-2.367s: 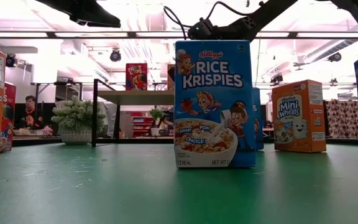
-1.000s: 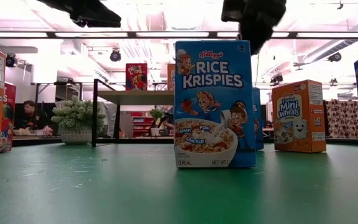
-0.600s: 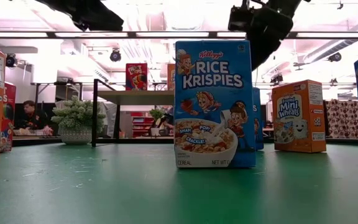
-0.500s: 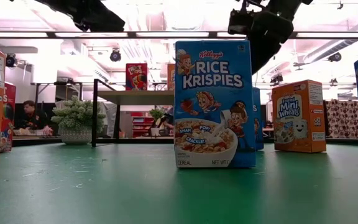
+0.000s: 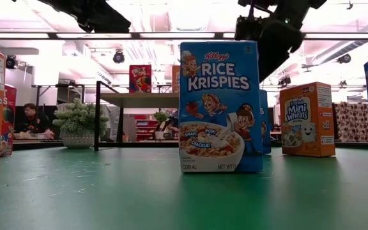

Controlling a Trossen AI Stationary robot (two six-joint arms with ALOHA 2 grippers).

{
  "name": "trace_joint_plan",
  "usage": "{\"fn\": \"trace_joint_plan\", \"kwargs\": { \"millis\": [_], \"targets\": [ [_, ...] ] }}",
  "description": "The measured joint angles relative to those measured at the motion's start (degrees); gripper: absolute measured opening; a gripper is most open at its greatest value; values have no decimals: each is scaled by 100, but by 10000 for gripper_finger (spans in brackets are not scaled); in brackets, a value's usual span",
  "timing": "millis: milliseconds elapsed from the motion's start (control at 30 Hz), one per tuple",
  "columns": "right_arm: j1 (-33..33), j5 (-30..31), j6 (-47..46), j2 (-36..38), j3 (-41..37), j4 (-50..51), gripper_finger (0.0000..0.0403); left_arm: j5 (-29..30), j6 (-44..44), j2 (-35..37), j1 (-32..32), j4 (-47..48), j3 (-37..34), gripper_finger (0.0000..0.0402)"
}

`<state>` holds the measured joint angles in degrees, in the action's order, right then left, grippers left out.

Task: Stack cereal on shelf
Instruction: Put the top middle blue cereal box on the shelf

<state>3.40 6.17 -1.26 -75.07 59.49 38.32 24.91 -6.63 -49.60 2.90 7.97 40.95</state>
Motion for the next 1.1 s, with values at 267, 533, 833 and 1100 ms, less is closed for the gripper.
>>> {"fn": "trace_joint_plan", "kwargs": {
  "millis": [267, 533, 833, 1100],
  "targets": [
    [2, -6, 83, -2, -283, -326, 271, 0, -2, -4, 0, 2, 0, 249],
    [2, -8, 83, -2, -265, -333, 219, 0, -2, -4, 2, 2, -2, 249],
    [2, -11, 30, -2, -265, -332, 167, 1, -7, -4, 2, 2, -7, 249],
    [0, -32, -185, 71, -124, -211, 148, 0, -9, -4, 2, 4, -13, 249]
  ]
}}
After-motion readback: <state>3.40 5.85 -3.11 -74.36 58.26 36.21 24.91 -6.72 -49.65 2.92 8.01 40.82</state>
